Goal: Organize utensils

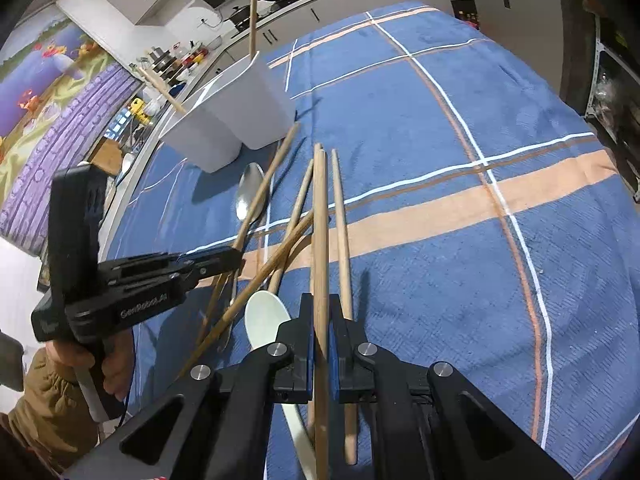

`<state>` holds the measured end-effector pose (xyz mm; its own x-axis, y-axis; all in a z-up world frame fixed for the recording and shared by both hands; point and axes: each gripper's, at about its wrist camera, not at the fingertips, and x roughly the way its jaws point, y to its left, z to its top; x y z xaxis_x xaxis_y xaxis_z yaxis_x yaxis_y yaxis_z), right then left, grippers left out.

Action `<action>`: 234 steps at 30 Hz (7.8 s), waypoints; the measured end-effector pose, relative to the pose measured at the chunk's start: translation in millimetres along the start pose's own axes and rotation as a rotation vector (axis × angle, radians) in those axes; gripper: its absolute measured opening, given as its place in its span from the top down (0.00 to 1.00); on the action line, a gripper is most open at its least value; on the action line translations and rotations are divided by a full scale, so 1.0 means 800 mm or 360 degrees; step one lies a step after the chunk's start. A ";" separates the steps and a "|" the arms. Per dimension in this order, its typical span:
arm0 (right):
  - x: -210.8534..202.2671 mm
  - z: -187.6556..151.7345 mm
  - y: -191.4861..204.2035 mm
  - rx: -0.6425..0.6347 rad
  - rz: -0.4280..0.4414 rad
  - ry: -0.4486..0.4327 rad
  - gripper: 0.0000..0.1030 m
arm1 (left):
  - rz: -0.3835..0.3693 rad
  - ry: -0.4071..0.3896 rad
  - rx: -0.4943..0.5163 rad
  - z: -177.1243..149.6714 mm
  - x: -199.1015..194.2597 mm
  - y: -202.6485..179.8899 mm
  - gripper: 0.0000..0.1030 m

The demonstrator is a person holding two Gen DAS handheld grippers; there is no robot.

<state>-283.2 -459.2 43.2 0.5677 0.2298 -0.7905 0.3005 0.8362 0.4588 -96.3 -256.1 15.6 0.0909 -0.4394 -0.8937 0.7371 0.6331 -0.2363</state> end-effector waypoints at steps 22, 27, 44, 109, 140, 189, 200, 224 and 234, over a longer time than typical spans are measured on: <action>0.004 0.012 -0.047 0.0036 -0.0239 0.0007 0.93 | 0.0210 0.0019 -0.0463 -0.105 -0.081 0.118 0.95; 0.008 0.020 -0.045 -0.0011 -0.0290 0.0065 0.93 | 0.0229 0.0027 -0.0450 -0.092 -0.085 0.121 0.72; 0.037 0.043 -0.010 -0.0232 -0.0484 0.0333 0.93 | 0.0434 0.0087 -0.0134 -0.015 -0.035 0.099 0.74; 0.051 0.286 0.153 -0.0320 -0.0154 -0.0924 0.92 | 0.0465 -0.1141 -0.0357 0.211 -0.122 0.110 0.94; -0.034 0.052 0.030 -0.0339 -0.0056 -0.0225 0.42 | 0.0383 -0.0865 -0.0541 0.012 -0.211 0.083 0.60; 0.060 -0.005 0.063 -0.0602 -0.0083 0.0214 0.65 | -0.0040 -0.0212 -0.0216 0.038 -0.010 0.067 0.99; 0.025 -0.016 0.055 -0.0431 -0.0087 0.0088 0.65 | 0.0003 -0.0376 -0.0273 0.009 -0.074 0.066 0.99; -0.082 -0.013 0.044 -0.0160 0.0073 -0.0304 0.65 | 0.0161 -0.0849 -0.0205 -0.069 -0.254 0.029 0.99; -0.133 0.059 0.079 -0.0239 0.0125 -0.0565 0.65 | 0.0309 -0.1016 -0.0191 -0.026 -0.311 0.036 0.99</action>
<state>-288.2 -454.1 175.3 0.8222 0.1312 -0.5539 0.1451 0.8927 0.4268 -111.9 -115.4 222.9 0.6187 -0.5776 -0.5325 0.5915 0.7886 -0.1681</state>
